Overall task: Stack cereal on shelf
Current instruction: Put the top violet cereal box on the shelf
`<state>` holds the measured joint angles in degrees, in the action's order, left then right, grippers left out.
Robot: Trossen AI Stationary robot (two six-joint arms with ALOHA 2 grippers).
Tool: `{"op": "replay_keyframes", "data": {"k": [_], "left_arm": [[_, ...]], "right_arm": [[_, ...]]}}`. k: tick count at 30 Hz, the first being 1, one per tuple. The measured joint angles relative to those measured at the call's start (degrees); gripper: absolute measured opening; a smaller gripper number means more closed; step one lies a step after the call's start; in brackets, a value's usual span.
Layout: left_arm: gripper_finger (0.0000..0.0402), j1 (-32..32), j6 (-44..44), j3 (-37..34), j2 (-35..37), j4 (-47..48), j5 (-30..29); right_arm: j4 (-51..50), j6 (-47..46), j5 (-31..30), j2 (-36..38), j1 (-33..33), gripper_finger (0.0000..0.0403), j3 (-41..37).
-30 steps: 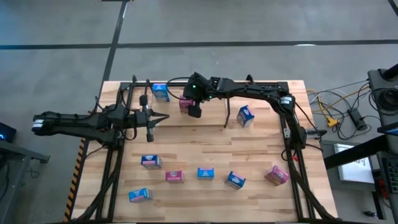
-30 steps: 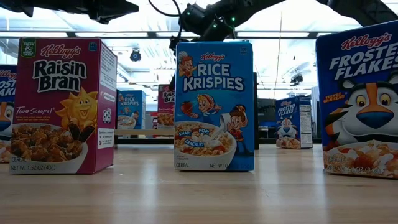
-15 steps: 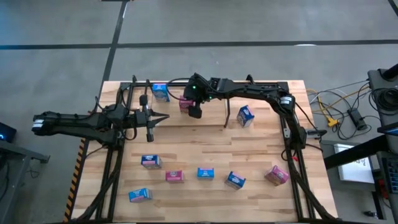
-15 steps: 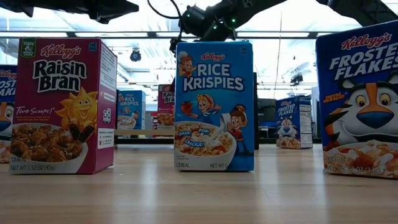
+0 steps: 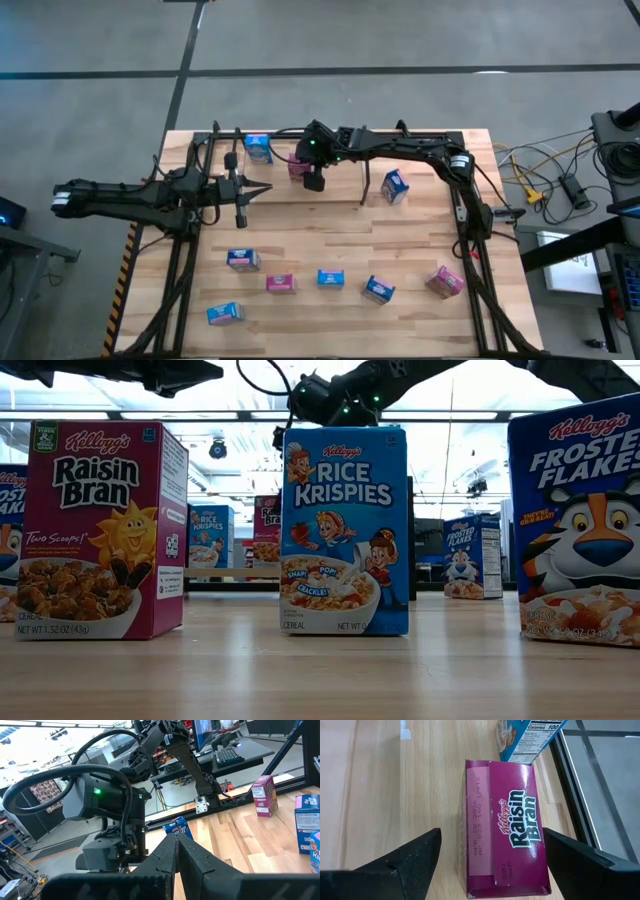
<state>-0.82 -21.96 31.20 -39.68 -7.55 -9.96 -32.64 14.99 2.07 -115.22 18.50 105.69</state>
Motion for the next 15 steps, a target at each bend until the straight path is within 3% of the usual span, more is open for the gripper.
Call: {"op": "replay_keyframes", "data": {"k": [10, 15], "left_arm": [[0.0000, 0.00, -0.02, 0.00, 0.02, -0.04, 0.00], [0.0000, -0.01, -0.02, 0.00, 0.02, -0.05, 0.01]], "right_arm": [[-0.02, 0.06, 0.00, 0.00, 0.00, 0.0246, 0.00], [0.32, 0.25, 0.00, 0.00, 0.00, 0.0229, 0.00]]}}
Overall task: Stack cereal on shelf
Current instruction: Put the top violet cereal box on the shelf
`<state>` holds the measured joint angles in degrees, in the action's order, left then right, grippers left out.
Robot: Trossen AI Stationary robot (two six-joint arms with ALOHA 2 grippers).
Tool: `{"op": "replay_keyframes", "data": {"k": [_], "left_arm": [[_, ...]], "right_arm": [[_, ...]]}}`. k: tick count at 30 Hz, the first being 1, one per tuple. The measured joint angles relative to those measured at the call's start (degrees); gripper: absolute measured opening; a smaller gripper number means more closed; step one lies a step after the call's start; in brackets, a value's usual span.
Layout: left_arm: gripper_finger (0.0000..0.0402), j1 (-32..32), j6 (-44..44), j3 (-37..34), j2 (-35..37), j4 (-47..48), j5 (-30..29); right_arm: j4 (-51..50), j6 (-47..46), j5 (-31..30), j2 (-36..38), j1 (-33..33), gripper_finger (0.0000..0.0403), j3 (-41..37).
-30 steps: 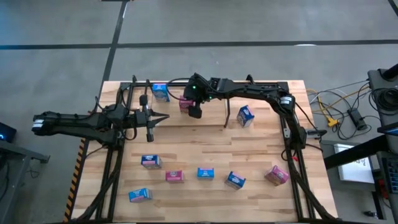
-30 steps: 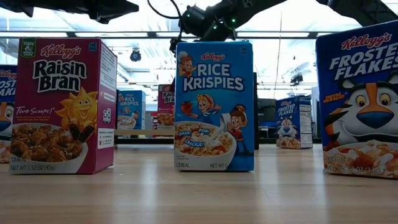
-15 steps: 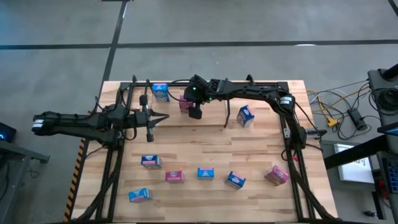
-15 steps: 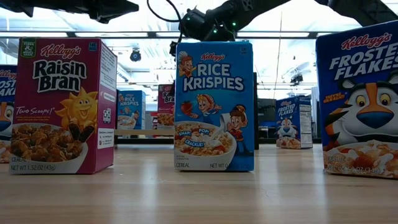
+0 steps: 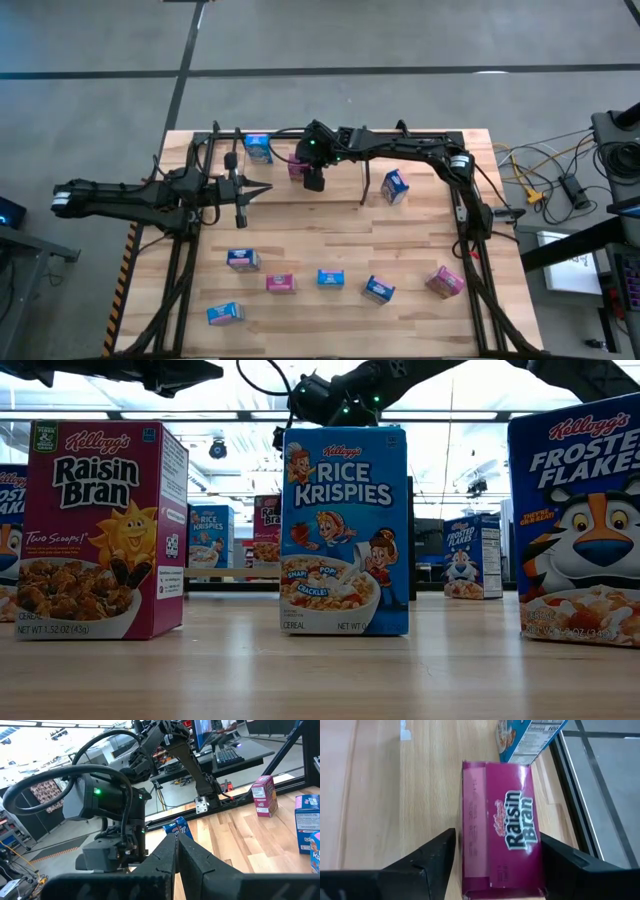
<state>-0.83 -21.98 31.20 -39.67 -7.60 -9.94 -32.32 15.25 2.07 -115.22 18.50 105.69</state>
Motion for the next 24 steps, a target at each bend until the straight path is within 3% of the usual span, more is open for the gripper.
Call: {"op": "replay_keyframes", "data": {"k": [11, 17, 24], "left_arm": [[0.0000, 0.02, -0.29, 0.00, -0.02, 0.05, 0.01], [0.0000, 0.02, -0.94, 0.00, -0.02, 0.05, -0.02], [0.0000, 0.00, -0.96, 0.00, -0.02, 0.05, 0.00]], "right_arm": [[1.75, 4.47, 0.24, 0.00, 0.90, 0.0230, 1.62], [1.32, 2.04, 5.09, 0.00, 1.28, 0.0230, 1.48], [1.61, 0.81, 5.57, 0.00, 1.42, 0.0216, 0.49]]}}
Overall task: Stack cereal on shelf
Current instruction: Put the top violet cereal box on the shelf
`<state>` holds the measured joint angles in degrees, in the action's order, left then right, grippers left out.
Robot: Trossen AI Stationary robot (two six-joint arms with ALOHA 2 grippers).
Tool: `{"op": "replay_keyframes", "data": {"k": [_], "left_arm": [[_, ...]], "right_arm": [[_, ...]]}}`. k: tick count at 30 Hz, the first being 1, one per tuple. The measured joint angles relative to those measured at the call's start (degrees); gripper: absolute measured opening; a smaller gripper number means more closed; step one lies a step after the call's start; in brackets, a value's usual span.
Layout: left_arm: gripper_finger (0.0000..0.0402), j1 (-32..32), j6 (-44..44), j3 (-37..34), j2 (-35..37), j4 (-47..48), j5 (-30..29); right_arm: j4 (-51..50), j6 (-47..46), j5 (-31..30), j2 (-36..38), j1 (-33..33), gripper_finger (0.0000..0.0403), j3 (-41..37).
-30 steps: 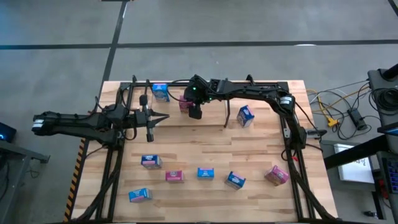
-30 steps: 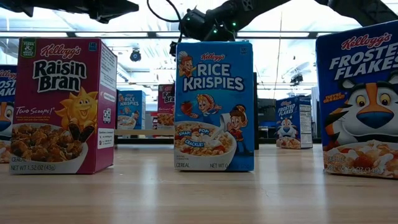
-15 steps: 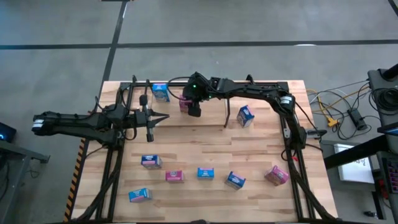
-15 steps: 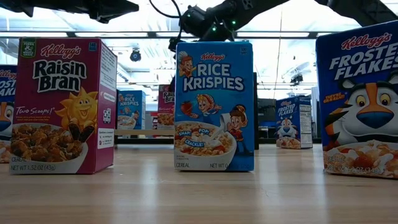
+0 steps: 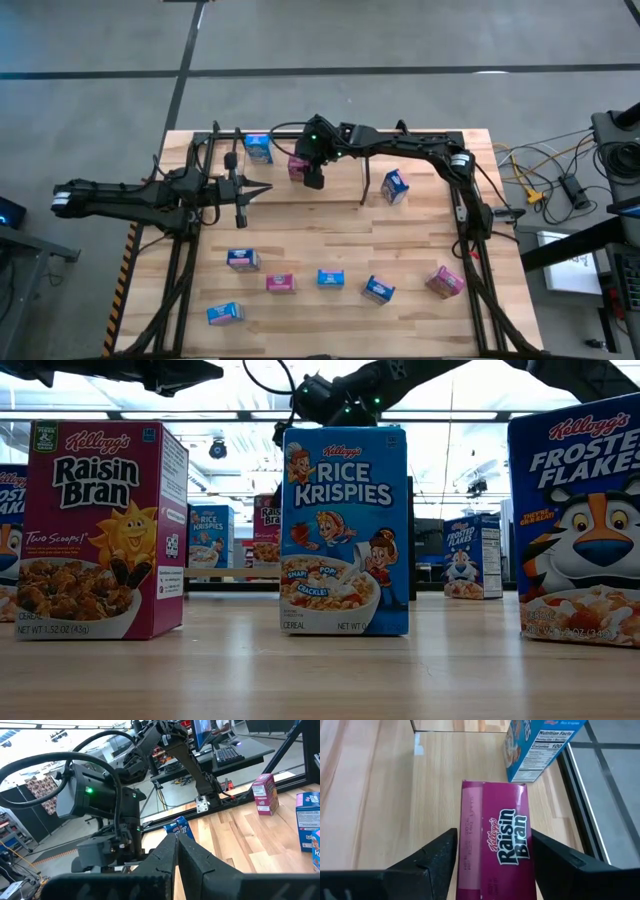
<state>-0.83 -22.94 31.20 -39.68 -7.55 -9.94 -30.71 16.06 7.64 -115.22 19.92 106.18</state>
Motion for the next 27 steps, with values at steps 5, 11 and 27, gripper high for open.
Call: {"op": "replay_keyframes", "data": {"k": [5, 11, 27], "left_arm": [[0.0000, 0.01, 0.02, 0.00, 0.00, -0.04, 0.00], [0.0000, 0.00, 0.02, 0.00, 0.01, -0.07, -0.02], [0.0000, 0.01, -0.11, 0.00, 0.00, -0.30, -0.01]], "right_arm": [[-0.01, -0.09, 0.03, 0.00, 0.00, 0.0193, -0.09], [-0.30, 0.23, 0.07, 0.00, 0.00, 0.0175, 0.21], [-0.04, 4.82, 0.23, 0.00, 2.47, 0.0161, 3.83]]}}
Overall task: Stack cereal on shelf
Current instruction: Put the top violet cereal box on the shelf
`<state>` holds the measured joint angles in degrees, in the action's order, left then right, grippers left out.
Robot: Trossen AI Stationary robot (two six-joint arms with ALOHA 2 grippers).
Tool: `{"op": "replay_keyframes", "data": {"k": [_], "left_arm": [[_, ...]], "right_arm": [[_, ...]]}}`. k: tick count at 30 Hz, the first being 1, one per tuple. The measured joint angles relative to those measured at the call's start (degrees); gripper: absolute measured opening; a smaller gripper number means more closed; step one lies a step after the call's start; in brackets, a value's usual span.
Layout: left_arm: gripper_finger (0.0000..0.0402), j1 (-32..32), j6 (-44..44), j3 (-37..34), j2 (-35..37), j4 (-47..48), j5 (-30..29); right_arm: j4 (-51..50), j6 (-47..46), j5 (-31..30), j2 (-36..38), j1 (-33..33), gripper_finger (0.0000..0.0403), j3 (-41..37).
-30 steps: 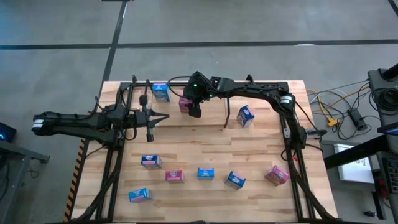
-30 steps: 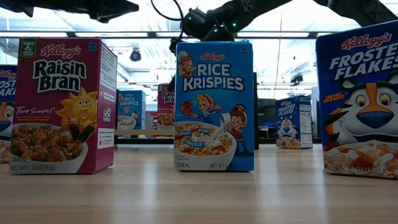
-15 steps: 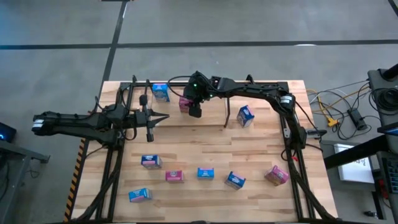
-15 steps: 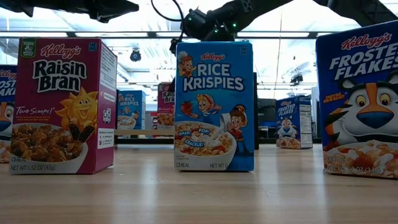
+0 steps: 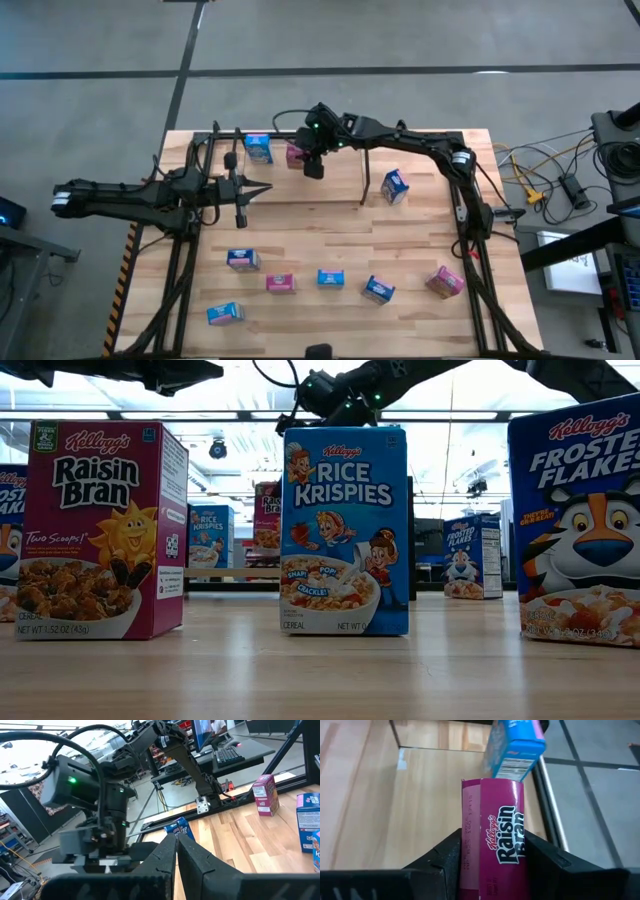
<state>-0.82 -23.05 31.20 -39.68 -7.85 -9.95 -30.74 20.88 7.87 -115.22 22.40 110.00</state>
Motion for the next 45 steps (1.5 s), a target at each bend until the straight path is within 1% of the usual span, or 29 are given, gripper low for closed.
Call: {"op": "replay_keyframes", "data": {"k": [3, 8, 12, 17, 23, 31, 33, 38, 45], "left_arm": [[0.0000, -0.01, -0.02, 0.01, 0.00, -0.16, 0.00], [0.0000, 0.00, -0.48, 0.01, 0.01, -0.58, 0.02], [0.0000, 0.00, -0.63, 0.01, 0.02, -0.96, 0.02], [0.0000, -0.02, -1.53, 0.02, 0.02, -1.20, 0.02], [0.0000, -0.02, -1.77, 0.02, 0.02, -1.63, 0.02], [0.0000, -0.01, -1.99, 0.02, 0.02, -1.61, 0.02], [0.0000, -0.02, -1.99, 0.02, 0.02, -1.61, 0.04], [0.0000, 0.00, -1.99, 0.02, 0.02, -1.61, 0.04], [0.0000, 0.00, -1.99, 0.02, 0.02, -1.56, 0.04]], "right_arm": [[-0.06, 0.82, 0.18, 0.00, 0.99, 0.0157, 0.77], [2.09, 1.50, 4.49, 0.00, 2.44, 0.0155, 0.82], [2.66, 2.39, 4.78, -0.02, 2.99, 0.0155, 0.63], [2.88, 2.81, 7.42, -0.02, 3.74, 0.0153, 0.18], [2.91, 3.81, 7.31, -0.09, 3.89, 0.0154, -1.36], [3.49, 3.67, 7.11, -0.58, 3.91, 0.0167, -1.65], [3.65, 3.18, 6.54, -1.44, 3.94, 0.0173, -1.65], [5.43, 4.25, 1.95, -4.36, 3.97, 0.0192, -1.54], [5.31, 4.33, 1.50, -4.70, 4.02, 0.0221, -1.21]]}}
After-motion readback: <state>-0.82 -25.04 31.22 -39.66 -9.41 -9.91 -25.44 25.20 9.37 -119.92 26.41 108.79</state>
